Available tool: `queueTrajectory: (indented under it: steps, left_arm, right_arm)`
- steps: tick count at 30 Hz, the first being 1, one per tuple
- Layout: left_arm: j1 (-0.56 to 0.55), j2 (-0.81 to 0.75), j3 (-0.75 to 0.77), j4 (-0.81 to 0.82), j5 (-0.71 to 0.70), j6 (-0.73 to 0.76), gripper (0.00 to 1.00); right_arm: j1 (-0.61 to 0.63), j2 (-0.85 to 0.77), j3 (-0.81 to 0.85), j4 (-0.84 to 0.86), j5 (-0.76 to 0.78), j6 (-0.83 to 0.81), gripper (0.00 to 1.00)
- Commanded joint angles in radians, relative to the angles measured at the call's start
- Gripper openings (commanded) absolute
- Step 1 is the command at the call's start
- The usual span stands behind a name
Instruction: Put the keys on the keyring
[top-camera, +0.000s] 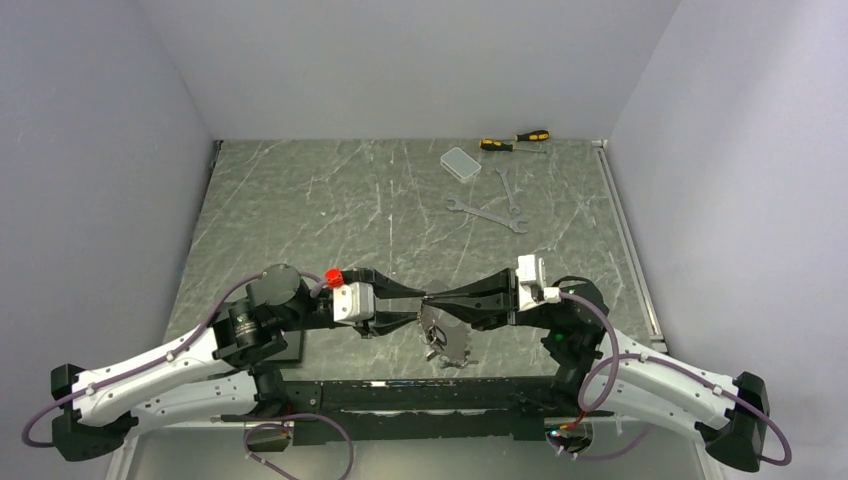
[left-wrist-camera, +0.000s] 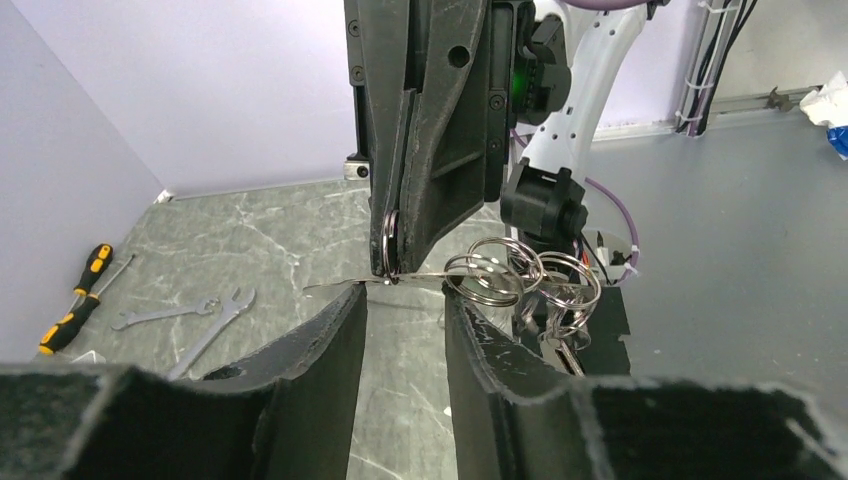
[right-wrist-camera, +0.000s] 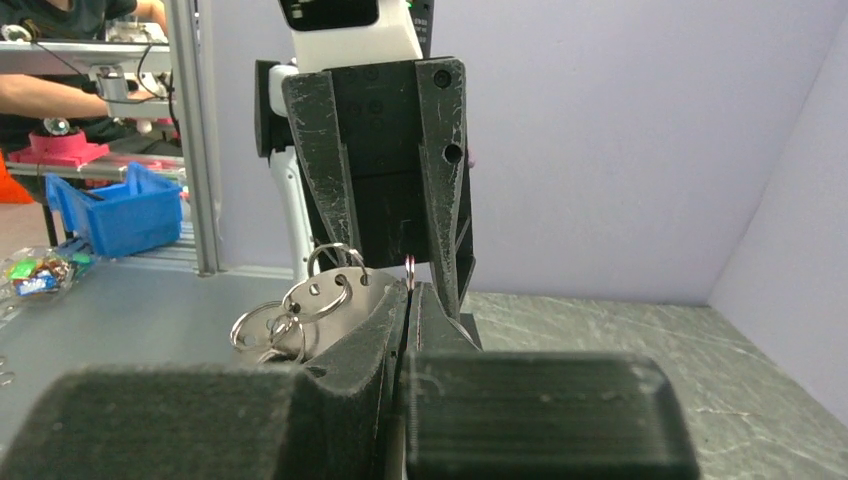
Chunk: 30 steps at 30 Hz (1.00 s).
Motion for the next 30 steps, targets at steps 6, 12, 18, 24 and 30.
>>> queueTrajectory:
  steps: [6, 12, 18, 24, 30]
  left_arm:
    - [-0.007, -0.048, 0.014, 0.029, -0.006, 0.001, 0.38]
    - [-0.007, -0.051, 0.015, 0.026, -0.004, -0.002, 0.35]
    - [-0.007, -0.050, 0.014, 0.032, -0.009, 0.002, 0.33]
    - [-0.007, -0.045, 0.016, 0.027, -0.008, 0.010, 0.27]
    - [-0.007, -0.039, 0.018, 0.020, -0.003, 0.014, 0.16]
  right_arm:
    - [0.002, -0.001, 0.029, -0.085, -0.019, -0.013, 0.00]
    - [0.002, 0.024, 0.033, -0.065, -0.032, -0.007, 0.00]
    - [0.002, 0.045, 0.042, -0.056, -0.048, 0.005, 0.00]
    - [0.002, 0.050, 0.048, -0.084, -0.059, 0.002, 0.00]
    - [0.002, 0.069, 0.069, -0.150, -0.085, -0.006, 0.00]
